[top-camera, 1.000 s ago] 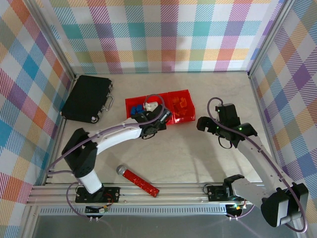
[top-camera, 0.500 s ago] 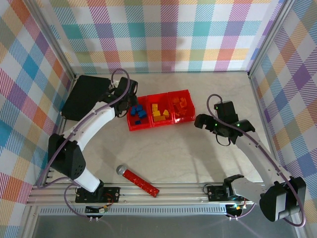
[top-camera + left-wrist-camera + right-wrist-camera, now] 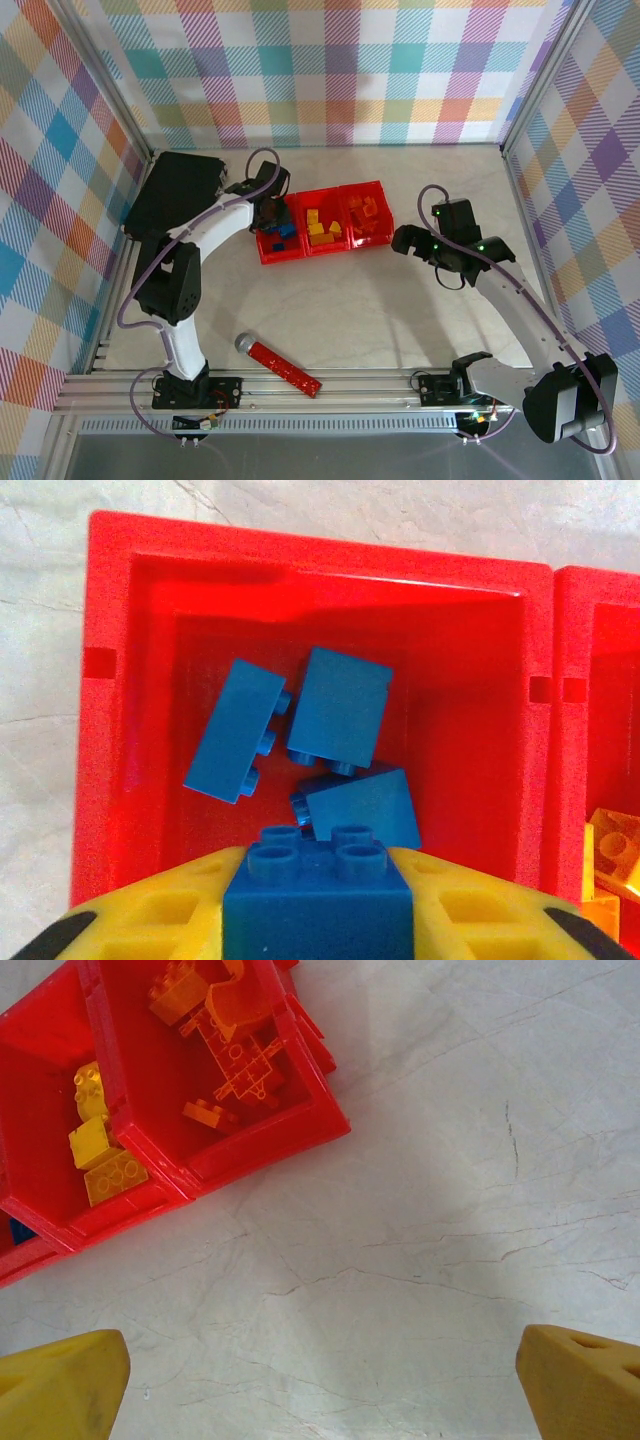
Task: Sort the legos into containers by color
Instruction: Place the lego in the container, then reset both arms
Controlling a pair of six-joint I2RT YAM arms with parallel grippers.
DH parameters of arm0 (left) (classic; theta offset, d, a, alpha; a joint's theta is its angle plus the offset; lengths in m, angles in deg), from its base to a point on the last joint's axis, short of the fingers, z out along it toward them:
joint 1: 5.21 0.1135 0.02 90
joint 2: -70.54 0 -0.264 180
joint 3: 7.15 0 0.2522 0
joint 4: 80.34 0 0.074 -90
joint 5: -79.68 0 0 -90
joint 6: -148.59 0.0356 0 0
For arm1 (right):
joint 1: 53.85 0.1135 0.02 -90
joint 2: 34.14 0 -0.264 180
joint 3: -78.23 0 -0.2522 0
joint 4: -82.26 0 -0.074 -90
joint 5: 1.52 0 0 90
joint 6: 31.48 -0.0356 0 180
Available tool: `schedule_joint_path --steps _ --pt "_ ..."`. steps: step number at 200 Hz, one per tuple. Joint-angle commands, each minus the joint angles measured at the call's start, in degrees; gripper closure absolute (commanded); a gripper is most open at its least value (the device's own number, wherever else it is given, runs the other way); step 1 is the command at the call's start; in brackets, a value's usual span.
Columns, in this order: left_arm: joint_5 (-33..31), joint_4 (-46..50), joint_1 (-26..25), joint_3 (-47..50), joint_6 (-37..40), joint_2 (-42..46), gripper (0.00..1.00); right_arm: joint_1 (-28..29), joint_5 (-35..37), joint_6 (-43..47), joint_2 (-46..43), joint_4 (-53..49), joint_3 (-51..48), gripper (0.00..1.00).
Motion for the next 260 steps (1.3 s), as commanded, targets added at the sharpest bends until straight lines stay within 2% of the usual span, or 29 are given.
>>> schedule_joint_path --steps 1,37,67,90,108,115,134,147,156,167,184,196,211,234,260 --pt "0.28 0.81 0.68 -1.86 -0.16 0.26 0.53 -0.47 0.02 -0.53 0.69 -0.58 0.87 0.01" --pt "-1.54 1.27 0.93 -1.60 1.28 2.31 0.20 -0.47 0.09 -0.14 1.94 0.13 0.69 0.01" --pt "-1.02 -0.81 1.60 -0.18 3.99 6.79 0.00 -0.51 1.48 1.23 3.97 0.52 1.82 0.01" --pt "-1.89 -5.29 1.99 2.39 8.47 13.53 0.00 -0.56 4.81 4.30 6.25 0.29 4.84 0.01" --pt "-3.72 -12.35 2.00 7.07 15.07 21.28 0.00 -0.56 7.96 8.48 7.95 1.02 8.11 0.01" --pt "-4.83 -16.03 2.06 9.89 17.93 24.56 0.00 -0.64 9.37 10.33 8.38 1.84 9.30 0.01" --pt "-9.97 -35.21 1.91 20.58 30.48 31.42 0.00 -0.67 12.55 15.24 8.60 7.00 11.04 0.01" --pt "-12.21 -46.26 1.70 28.32 41.10 34.60 0.00 -0.64 15.11 18.61 7.47 13.97 10.28 0.01" --pt "-14.54 -48.97 1.79 30.74 42.74 36.67 0.00 -0.69 15.38 24.04 6.23 21.65 7.81 0.01" --pt "-13.97 -49.81 1.99 32.48 44.26 39.20 0.00 -0.71 15.39 31.24 4.26 33.96 2.63 0.01" --pt "-15.34 -57.95 2.74 37.32 43.94 41.92 0.00 -1.22 13.06 43.92 2.93 53.96 -6.69 0.01" --pt "-16.55 -64.01 4.29 41.00 42.74 42.53 0.00 -2.92 11.36 46.80 4.04 57.64 -8.22 0.01" --pt "-17.05 -68.07 7.25 44.66 39.13 41.78 0.00 -6.37 12.59 42.75 5.70 55.13 -7.20 0.01" --pt "-21.07 -71.50 10.42 50.46 28.49 41.09 0.00 -13.33 11.67 33.70 4.85 59.96 -13.61 0.01" --pt "-16.65 -69.41 11.30 54.42 25.08 42.74 0.00 -18.70 10.30 27.46 6.98 62.97 -20.63 0.01"
